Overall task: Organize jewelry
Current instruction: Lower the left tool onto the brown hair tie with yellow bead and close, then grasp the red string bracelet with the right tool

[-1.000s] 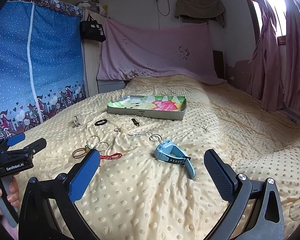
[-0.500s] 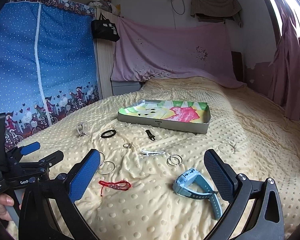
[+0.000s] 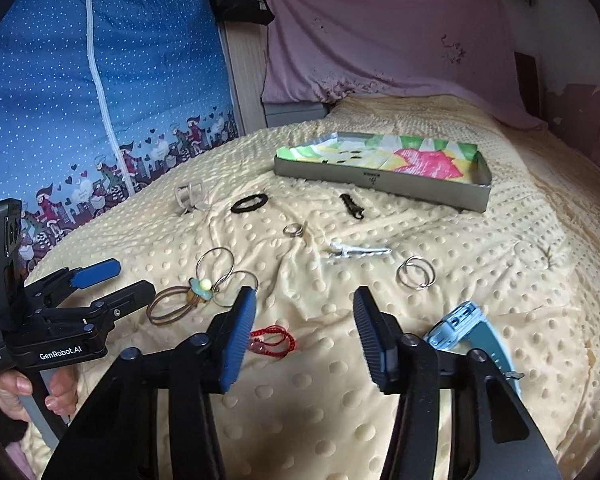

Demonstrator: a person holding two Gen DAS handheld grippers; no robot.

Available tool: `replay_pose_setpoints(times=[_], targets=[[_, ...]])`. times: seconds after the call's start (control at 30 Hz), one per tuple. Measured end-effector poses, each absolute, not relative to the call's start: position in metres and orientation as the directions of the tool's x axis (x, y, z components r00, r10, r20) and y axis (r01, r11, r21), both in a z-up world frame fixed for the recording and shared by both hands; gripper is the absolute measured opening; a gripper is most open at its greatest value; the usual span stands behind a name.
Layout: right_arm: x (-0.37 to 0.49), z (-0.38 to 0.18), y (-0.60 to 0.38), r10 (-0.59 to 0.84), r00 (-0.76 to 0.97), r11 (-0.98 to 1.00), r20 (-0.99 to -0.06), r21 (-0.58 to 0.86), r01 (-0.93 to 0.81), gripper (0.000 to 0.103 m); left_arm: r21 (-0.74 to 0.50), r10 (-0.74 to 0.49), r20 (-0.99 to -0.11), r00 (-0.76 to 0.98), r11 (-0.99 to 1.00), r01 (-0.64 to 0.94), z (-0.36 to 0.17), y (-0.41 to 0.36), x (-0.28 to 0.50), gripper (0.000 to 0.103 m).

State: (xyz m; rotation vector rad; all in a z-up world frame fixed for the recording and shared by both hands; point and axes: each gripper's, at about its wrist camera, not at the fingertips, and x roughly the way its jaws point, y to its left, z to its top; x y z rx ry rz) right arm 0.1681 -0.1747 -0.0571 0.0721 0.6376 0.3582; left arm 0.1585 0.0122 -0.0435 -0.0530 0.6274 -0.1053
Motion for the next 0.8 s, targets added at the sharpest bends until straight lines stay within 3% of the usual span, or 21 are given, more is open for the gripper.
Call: replay_pose_setpoints(times=[0.17, 0.3, 0.43, 0.53, 0.63, 0.8], targets=[[0.176, -0.073, -0.167, 0.37, 0.691, 0.926, -0.621, 0.188, -0.326, 0.031, -0.109, -0.172, -0.637, 0.751, 0.985, 0.133, -0.056, 0.008, 0.168, 0.062], [0.18, -0.081, -0.164, 0.371, 0.661, 0.925, -0.652, 0.197, -0.326, 0.031, -0.142, -0.189, -0.68, 0.709, 0.982, 0.126, -0.067, 0.01, 0.176, 0.059], [0.18, -0.084, -0.161, 0.37, 0.649, 0.924, -0.665, 0.191, -0.331, 0.029, -0.165, -0.206, -0.687, 0.697, 0.978, 0.126, -0.069, 0.011, 0.176, 0.035], [0.181, -0.085, -0.16, 0.376, 0.643, 0.921, -0.667, 0.196, -0.336, 0.029, -0.175, -0.217, -0.686, 0.695, 0.976, 0.132, -0.068, 0.011, 0.174, 0.022], [0.181, -0.085, -0.159, 0.382, 0.634, 0.918, -0.672, 0.199, -0.342, 0.018, -0.169, -0.217, -0.674, 0.706, 0.976, 0.138, -0.065, 0.011, 0.172, 0.009], [0.181, -0.087, -0.162, 0.393, 0.632, 0.916, -0.668, 0.221, -0.336, 0.008, -0.154, -0.223, -0.639, 0.736, 0.975, 0.162, -0.055, 0.008, 0.163, 0.004]])
